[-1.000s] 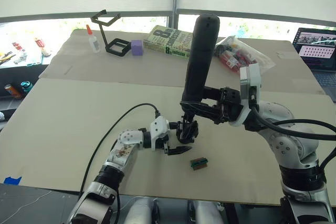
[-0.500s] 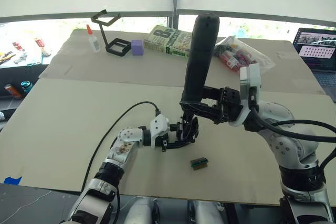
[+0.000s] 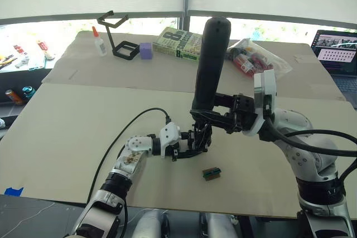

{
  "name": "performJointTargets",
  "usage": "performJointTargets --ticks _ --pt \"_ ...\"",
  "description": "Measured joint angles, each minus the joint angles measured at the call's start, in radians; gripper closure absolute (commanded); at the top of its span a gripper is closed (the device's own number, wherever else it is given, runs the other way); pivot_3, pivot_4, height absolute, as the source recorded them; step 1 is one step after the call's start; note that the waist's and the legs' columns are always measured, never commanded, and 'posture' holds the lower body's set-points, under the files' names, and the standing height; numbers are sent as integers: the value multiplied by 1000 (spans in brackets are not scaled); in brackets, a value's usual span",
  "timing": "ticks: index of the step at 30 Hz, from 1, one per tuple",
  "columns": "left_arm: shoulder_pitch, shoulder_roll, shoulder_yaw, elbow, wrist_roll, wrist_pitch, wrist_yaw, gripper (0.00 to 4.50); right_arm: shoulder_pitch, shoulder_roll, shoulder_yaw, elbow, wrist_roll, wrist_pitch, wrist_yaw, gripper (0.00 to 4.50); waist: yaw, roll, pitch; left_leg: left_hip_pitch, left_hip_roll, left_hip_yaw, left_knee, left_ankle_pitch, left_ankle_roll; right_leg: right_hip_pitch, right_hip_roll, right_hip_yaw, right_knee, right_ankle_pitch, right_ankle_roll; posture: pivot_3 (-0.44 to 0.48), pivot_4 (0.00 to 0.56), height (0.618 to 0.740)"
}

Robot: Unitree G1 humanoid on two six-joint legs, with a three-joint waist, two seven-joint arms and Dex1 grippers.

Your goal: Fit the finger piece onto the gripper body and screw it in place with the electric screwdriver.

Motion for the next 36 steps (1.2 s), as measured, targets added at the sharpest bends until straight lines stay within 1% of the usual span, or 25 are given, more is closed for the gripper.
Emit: performJointTargets --ticks 10,28,36 --pt "3 -1 0 0 2 0 8 2216 33 1 17 -35 -33 -23 -23 2571 0 0 0 2 0 0 0 0 0 1 0 0 0 0 0 0 150 740" --pt "5 -4 0 3 4 0 12 2216 46 1 36 -38 -49 -35 -65 2571 -1 -1 -2 5 0 0 0 0 1 3 -1 0 0 0 0 0 150 740" --pt "6 -7 0 3 10 0 14 2216 72 1 42 -50 -49 -35 -83 2571 -1 -1 -4 6 0 0 0 -1 1 4 -1 0 0 0 0 0 150 740"
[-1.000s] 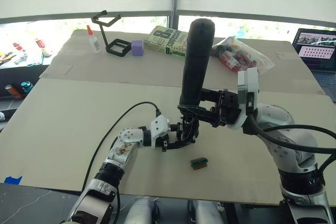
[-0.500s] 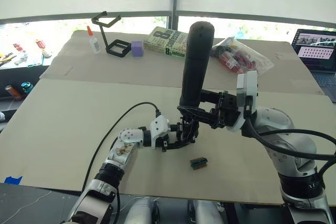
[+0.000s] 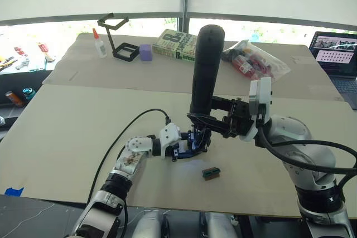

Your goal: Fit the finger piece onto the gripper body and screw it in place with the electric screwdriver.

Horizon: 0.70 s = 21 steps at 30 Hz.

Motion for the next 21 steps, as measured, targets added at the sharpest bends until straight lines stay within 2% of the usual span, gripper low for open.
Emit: performJointTargets --ticks 21 --pt "3 0 0 3 3 0 5 2216 13 -5 1 -7 -12 -17 7 2571 0 -1 -2 5 0 0 0 -2 2 5 -2 0 -2 0 0 0 150 740"
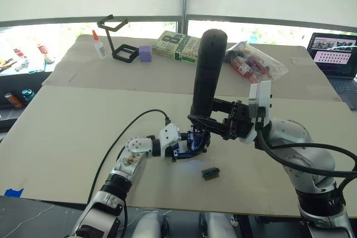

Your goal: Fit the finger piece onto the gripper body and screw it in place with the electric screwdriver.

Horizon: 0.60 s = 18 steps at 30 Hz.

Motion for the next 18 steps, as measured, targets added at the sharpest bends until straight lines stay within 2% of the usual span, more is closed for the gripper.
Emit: performJointTargets --ticks 6,9,14,18 --pt "1 0 1 0 -1 0 3 2216 -55 -21 -9 14 23 22 26 2571 0 0 0 -2 0 0 0 0 0 -2 -1 0 0 0 0 0 150 740" --pt "1 0 -1 -2 -2 0 3 2216 -91 -26 -18 19 67 50 42 2571 1 0 0 -10 0 0 0 0 0 -9 -1 0 1 0 0 0 150 740" --pt "-2 0 -9 -3 -1 2 10 2216 -159 -24 -102 5 166 40 78 2571 3 0 0 -11 -1 0 1 0 0 -9 -1 -2 0 1 0 0 150 740" --pt "-2 1 -10 -2 0 3 21 2216 -159 -23 -122 0 185 31 104 2571 2 0 0 -11 -1 0 1 0 0 -8 -1 -2 0 1 0 0 150 740"
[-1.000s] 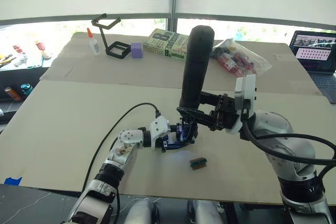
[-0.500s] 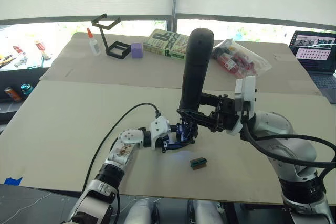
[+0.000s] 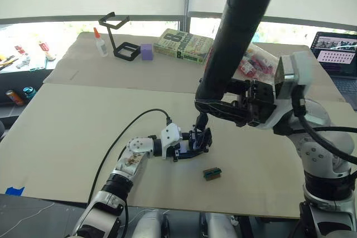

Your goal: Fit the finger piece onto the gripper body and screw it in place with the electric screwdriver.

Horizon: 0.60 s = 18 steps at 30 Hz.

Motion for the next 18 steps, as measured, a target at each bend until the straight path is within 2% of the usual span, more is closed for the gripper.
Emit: performJointTargets --ticks 4,5,8,11,16,18 --pt "0 -1 1 0 -1 8 8 2216 6 0 -2 0 1 0 11 2571 0 0 0 1 0 0 0 0 0 0 0 0 1 1 -1 0 150 740" --pt "0 -3 3 -3 -7 26 8 1182 6 0 -4 0 1 -1 11 2571 1 0 0 1 0 0 0 0 0 0 0 0 1 1 -1 0 150 740" --pt "-1 -2 6 -10 -14 58 9 12 8 -1 -14 -2 5 -2 11 2571 0 0 0 1 0 0 0 1 0 0 0 0 1 1 -1 0 150 740" --pt "1 7 10 -16 -20 63 -6 12 21 -12 -39 -18 11 -1 14 2571 0 0 0 1 0 0 0 1 -1 -1 1 0 1 1 -1 0 150 740" --pt "22 68 35 -30 -32 37 -28 12 37 -43 -80 -68 69 3 -3 2571 -17 0 0 2 1 0 -1 2 -2 -1 1 1 2 1 -1 0 150 740" --pt "57 116 64 -57 -63 34 -54 12 59 -92 -124 -99 96 11 -15 2571 -22 0 0 1 2 0 -2 2 -3 -2 1 1 2 1 -1 0 150 740"
